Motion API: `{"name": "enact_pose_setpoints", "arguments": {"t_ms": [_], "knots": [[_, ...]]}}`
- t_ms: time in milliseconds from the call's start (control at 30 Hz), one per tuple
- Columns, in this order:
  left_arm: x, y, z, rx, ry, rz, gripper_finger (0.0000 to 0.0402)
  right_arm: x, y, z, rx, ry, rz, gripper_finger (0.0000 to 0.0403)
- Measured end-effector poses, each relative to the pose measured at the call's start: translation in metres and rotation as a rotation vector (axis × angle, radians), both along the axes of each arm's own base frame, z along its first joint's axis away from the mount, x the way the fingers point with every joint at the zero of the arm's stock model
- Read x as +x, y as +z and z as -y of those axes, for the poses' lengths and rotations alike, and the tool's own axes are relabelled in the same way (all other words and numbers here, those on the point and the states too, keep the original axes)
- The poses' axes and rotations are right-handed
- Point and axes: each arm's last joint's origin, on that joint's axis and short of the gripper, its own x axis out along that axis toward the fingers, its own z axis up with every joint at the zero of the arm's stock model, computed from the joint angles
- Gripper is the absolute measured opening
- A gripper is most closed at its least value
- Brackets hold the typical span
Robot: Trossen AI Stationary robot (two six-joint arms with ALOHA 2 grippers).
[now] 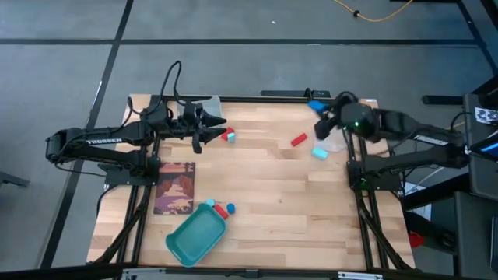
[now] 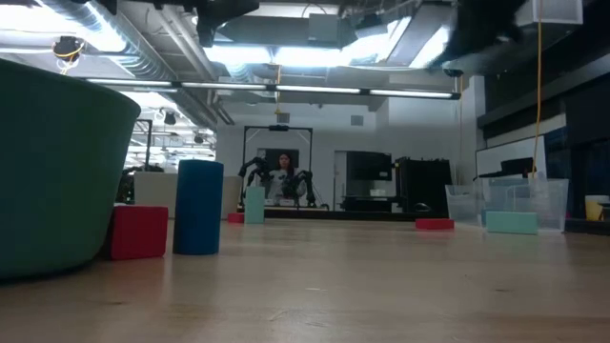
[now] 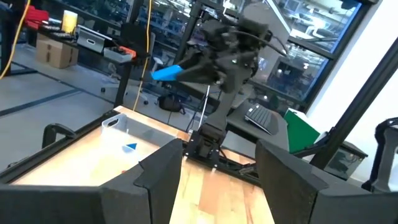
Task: Sort & place blocks by color
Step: Put the top blue block into the transparent bin
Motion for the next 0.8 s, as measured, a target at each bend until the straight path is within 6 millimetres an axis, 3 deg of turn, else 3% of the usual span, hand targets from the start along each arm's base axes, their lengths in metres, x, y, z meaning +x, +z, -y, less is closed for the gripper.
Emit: {"name": "enact_pose_setpoints", "arguments": {"t_ms": [167,300,500,800], "knots": [[0.0,0.0,0.0,-0.002,0.0,0.0,0.0197,-0.021,-0.021,0.018,0.266,-0.201,-0.253,0.0141],[0.0,0.0,0.0,-0.002,-0.001,0.0,0.0197,-0.02,-0.062,0.033,0.48,-0.222,-0.396,0.0142],[0.0,0.0,0.0,-0.002,-0.001,0.0,0.0197,-0.016,-0.12,0.059,0.607,-0.246,-0.477,0.0142],[0.0,0.0,0.0,-0.002,-0.001,0.0,0.0197,-0.005,-0.152,0.099,0.718,-0.207,-0.532,0.0142]]}}
